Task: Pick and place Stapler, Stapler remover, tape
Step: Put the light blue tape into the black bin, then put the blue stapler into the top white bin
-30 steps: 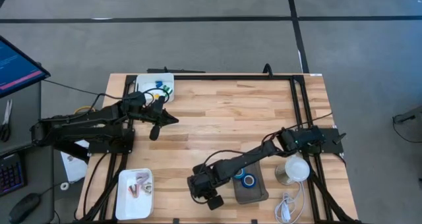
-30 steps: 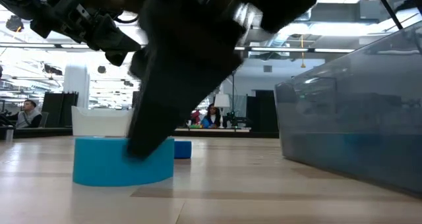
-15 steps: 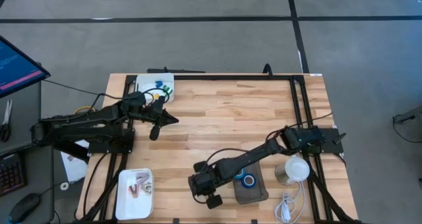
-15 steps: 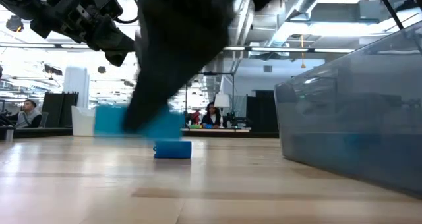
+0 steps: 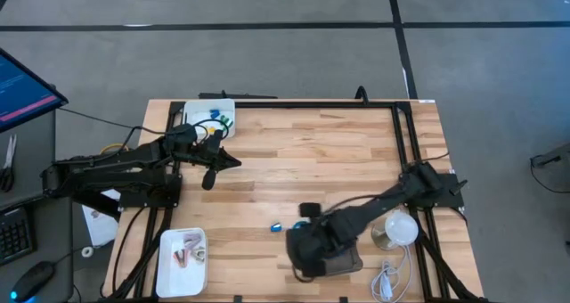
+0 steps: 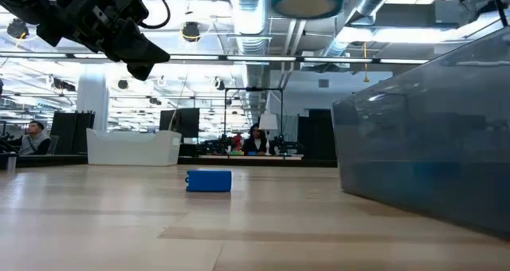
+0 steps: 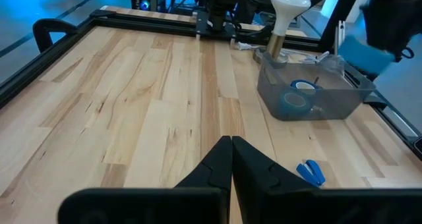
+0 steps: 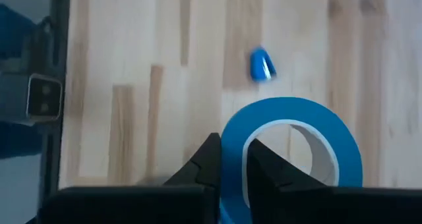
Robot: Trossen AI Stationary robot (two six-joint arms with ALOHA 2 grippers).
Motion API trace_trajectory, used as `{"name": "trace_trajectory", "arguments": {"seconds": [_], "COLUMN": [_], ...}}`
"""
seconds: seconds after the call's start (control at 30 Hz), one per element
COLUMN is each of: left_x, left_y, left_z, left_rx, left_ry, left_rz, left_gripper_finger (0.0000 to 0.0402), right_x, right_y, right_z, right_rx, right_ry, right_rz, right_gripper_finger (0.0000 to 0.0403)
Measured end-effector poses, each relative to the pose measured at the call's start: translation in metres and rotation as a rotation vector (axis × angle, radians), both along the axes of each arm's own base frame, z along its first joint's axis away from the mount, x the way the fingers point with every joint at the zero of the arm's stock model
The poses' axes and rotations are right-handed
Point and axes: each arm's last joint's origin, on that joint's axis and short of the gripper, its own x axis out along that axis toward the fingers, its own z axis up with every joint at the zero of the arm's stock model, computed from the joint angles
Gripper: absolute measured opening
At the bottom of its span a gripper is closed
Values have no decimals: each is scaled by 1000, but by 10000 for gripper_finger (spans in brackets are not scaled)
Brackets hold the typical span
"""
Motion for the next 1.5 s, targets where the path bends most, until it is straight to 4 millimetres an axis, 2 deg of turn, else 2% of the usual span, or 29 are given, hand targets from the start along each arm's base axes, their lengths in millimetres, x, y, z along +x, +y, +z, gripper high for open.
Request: {"name": "trace_trajectory", "arguments": {"seconds": [0.1, 0.3, 0.5, 0.77, 0.87, 1.03, 1.33, 1.5], "left_x": [0, 0, 0, 0, 0, 0, 0, 0], "left_y": [0, 0, 0, 0, 0, 0, 0, 0], "left_z": [0, 0, 0, 0, 0, 0, 0, 0], "left_rx": [0, 0, -1, -1, -1, -2, 0, 0], "left_ry": [0, 0, 0, 0, 0, 0, 0, 0], "left_rz": [0, 0, 0, 0, 1, 1, 0, 0], "left_gripper_finger": [3, 3, 3, 3, 3, 3, 3, 3], "right_x": [-21, -48, -61, -67, -67, -67, -67, -59], "right_y": [11, 34, 43, 42, 39, 39, 39, 29], "right_z": [8, 2, -30, -83, -95, -98, -98, -92], "right_rx": [5, 19, -9, 38, 57, 66, 71, 147], "right_ry": [29, 86, 140, 215, 228, 222, 226, 301], "right_rz": [-80, -209, -285, -312, -316, -313, -314, -353], "right_gripper_finger": [29, 29, 29, 29, 29, 30, 139, 174]}}
